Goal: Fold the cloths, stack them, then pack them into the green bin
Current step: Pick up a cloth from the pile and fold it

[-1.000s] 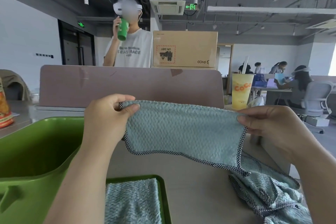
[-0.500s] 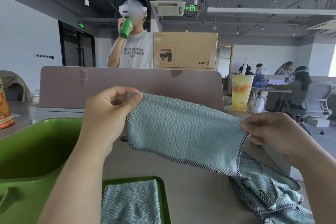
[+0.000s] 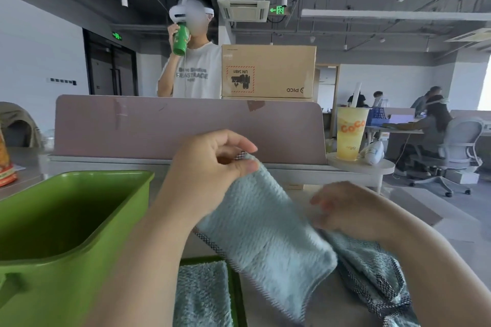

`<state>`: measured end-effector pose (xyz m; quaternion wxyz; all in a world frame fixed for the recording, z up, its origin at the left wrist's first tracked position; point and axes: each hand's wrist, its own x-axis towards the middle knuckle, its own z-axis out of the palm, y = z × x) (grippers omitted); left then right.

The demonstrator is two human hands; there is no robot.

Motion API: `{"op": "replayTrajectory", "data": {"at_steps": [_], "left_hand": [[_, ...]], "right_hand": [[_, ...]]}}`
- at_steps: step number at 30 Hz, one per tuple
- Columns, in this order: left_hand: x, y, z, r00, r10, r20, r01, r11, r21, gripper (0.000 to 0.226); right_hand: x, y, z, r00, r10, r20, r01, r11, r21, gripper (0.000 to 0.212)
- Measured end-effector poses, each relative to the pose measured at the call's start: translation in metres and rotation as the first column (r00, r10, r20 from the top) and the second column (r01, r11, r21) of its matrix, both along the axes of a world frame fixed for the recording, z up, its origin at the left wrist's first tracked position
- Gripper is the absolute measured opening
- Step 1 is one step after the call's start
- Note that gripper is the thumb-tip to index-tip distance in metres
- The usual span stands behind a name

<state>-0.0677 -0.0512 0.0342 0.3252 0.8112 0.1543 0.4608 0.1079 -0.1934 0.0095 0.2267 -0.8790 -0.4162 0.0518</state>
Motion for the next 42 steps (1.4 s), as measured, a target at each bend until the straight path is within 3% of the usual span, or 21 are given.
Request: {"op": "replayTrajectory", "data": {"at_steps": [2,4,5,7,9,12,15,23,25,34,37,40,42], "left_hand": [[0.002,-0.007,0.001,0.998,-0.025,-0.063,0.028,0.998,0.048,0.014],[0.005,-0.012,0.002,0.995,-0.063,-0.082,0.07,0.995,0.077,0.016],[0.006,-0.014,0.002,0.994,-0.081,-0.078,0.088,0.992,0.086,0.017],[0.007,-0.017,0.003,0.993,-0.098,-0.059,0.103,0.99,0.093,0.017],[0.005,-0.018,0.005,0.996,-0.089,-0.025,0.091,0.992,0.088,0.016],[0.001,-0.014,0.006,0.995,-0.095,0.037,0.093,0.995,0.042,0.015],[0.0,-0.007,0.005,0.993,-0.077,0.089,0.076,0.997,0.016,0.016],[-0.003,0.0,0.008,0.981,0.057,0.184,-0.065,0.997,0.039,0.013],[-0.005,0.0,0.009,0.973,0.091,0.211,-0.106,0.992,0.061,0.012],[-0.01,0.002,0.011,0.922,0.144,0.36,-0.172,0.984,0.047,0.017],[-0.012,0.004,0.012,0.888,0.156,0.433,-0.187,0.982,0.029,0.021],[-0.012,0.006,0.011,0.885,0.131,0.446,-0.154,0.988,0.014,0.022],[-0.011,0.004,0.011,0.911,0.105,0.399,-0.126,0.992,0.025,0.019]], "right_hand": [[-0.023,0.002,0.006,0.963,0.237,-0.131,-0.21,0.96,0.187,0.053],[-0.045,0.004,0.014,0.852,0.504,-0.141,-0.427,0.825,0.37,0.045],[-0.051,0.006,0.015,0.827,0.555,-0.084,-0.47,0.767,0.438,0.034],[-0.056,0.012,0.014,0.858,0.511,0.047,-0.458,0.722,0.518,0.021],[-0.054,0.016,0.012,0.891,0.425,0.163,-0.443,0.729,0.522,0.022],[-0.049,0.016,0.01,0.912,0.338,0.233,-0.411,0.771,0.487,0.037],[-0.045,0.018,0.006,0.902,0.369,0.222,-0.43,0.792,0.433,0.038],[-0.033,0.029,-0.012,0.922,0.383,0.055,-0.384,0.886,0.26,0.01],[-0.028,0.033,-0.018,0.924,0.379,0.047,-0.38,0.903,0.201,0.022],[-0.01,0.041,-0.045,0.958,0.284,-0.04,-0.284,0.959,-0.001,0.016],[-0.01,0.037,-0.048,0.947,0.3,-0.117,-0.307,0.95,-0.053,0.024],[-0.008,0.034,-0.048,0.934,0.315,-0.167,-0.331,0.94,-0.079,0.005],[-0.014,0.032,-0.042,0.917,0.372,-0.146,-0.38,0.924,-0.03,0.03]]}}
